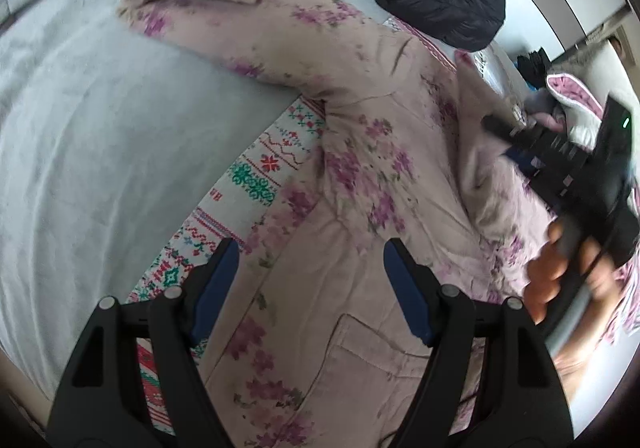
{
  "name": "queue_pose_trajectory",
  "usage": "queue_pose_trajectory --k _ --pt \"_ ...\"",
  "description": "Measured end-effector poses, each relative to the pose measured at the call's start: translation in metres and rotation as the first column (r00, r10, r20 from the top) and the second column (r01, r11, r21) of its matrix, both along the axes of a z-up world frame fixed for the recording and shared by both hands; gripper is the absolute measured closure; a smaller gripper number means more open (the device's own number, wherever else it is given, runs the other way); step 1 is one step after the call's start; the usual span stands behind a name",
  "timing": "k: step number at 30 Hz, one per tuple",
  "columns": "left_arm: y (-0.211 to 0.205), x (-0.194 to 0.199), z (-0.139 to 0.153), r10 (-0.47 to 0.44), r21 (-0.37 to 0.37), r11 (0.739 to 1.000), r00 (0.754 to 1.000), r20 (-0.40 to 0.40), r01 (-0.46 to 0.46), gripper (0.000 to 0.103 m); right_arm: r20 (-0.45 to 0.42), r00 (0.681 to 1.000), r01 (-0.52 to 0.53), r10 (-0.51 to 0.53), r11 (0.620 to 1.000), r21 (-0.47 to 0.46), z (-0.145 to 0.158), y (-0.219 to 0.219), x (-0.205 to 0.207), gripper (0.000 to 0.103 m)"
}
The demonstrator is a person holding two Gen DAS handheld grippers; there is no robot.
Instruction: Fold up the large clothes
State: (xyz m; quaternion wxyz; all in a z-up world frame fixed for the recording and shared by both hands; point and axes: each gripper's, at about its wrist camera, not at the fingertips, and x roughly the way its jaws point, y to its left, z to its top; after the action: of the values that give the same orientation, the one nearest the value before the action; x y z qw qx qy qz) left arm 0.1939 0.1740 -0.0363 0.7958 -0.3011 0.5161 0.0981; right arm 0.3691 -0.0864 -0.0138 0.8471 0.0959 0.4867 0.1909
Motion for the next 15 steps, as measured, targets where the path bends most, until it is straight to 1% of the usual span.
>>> queue_pose_trajectory --k 1,2,3,4,5,6,8,9,10,11,13,14,15 --pt "0.001 0.000 0.000 0.004 -0.005 1.000 1.000 -0.001 -0.004 0.028 0.011 1.000 -0.003 0.003 1.000 -0.011 0.000 -0.001 -0.003 0.069" --pt "0.001 0.000 0.000 0.007 -0.006 1.000 1.000 -0.001 -0.007 0.028 0.031 1.000 -0.001 0.002 1.000 -0.022 0.002 -0.003 -0.007 0.064" --pt "0.001 0.000 0.000 0.009 -0.004 1.000 1.000 -0.003 -0.010 0.028 0.063 0.998 0.005 -0.003 0.999 -0.043 0.007 -0.007 -0.011 0.059" --pt "0.001 -0.001 0.000 0.011 -0.005 1.000 1.000 -0.004 -0.011 0.028 0.091 0.996 0.010 -0.005 0.998 -0.055 0.014 -0.012 -0.015 0.056" --pt "0.002 0.000 0.000 0.013 -0.009 1.000 1.000 -0.003 -0.013 0.028 0.119 0.993 0.017 -0.010 0.998 -0.062 0.021 -0.019 -0.019 0.048" --pt "0.002 -0.001 0.000 0.015 -0.014 1.000 1.000 -0.002 -0.016 0.028 0.158 0.987 0.038 -0.028 0.997 -0.062 0.028 -0.029 -0.025 0.038" --pt "0.002 -0.002 0.001 0.021 -0.019 1.000 1.000 0.002 -0.021 0.028 0.196 0.979 0.066 -0.060 0.998 -0.023 0.036 -0.042 -0.031 0.028" --pt "0.002 -0.002 0.001 0.021 -0.018 1.000 1.000 0.002 -0.021 0.028 0.195 0.979 0.054 -0.056 0.998 0.015 0.036 -0.049 -0.035 0.026" --pt "0.002 -0.002 0.000 0.020 -0.016 1.000 1.000 0.002 -0.020 0.028 0.169 0.985 0.018 -0.027 0.998 0.052 0.032 -0.054 -0.038 0.026" --pt "0.002 -0.001 0.000 0.020 -0.012 1.000 1.000 0.001 -0.020 0.028 0.154 0.988 0.007 -0.015 0.999 0.054 0.030 -0.054 -0.039 0.026" --pt "0.001 0.000 -0.002 0.021 0.001 1.000 1.000 -0.002 -0.021 0.028 0.131 0.990 0.066 -0.057 0.996 -0.063 0.017 -0.058 -0.046 0.026" --pt "0.001 0.001 -0.002 0.021 0.006 1.000 1.000 -0.006 -0.021 0.028 0.105 0.991 0.102 -0.088 0.985 -0.139 0.006 -0.061 -0.047 0.026" --pt "0.000 0.001 -0.003 0.022 0.009 1.000 1.000 -0.011 -0.022 0.028 0.051 0.991 0.128 -0.120 0.969 -0.212 -0.014 -0.066 -0.045 0.026"
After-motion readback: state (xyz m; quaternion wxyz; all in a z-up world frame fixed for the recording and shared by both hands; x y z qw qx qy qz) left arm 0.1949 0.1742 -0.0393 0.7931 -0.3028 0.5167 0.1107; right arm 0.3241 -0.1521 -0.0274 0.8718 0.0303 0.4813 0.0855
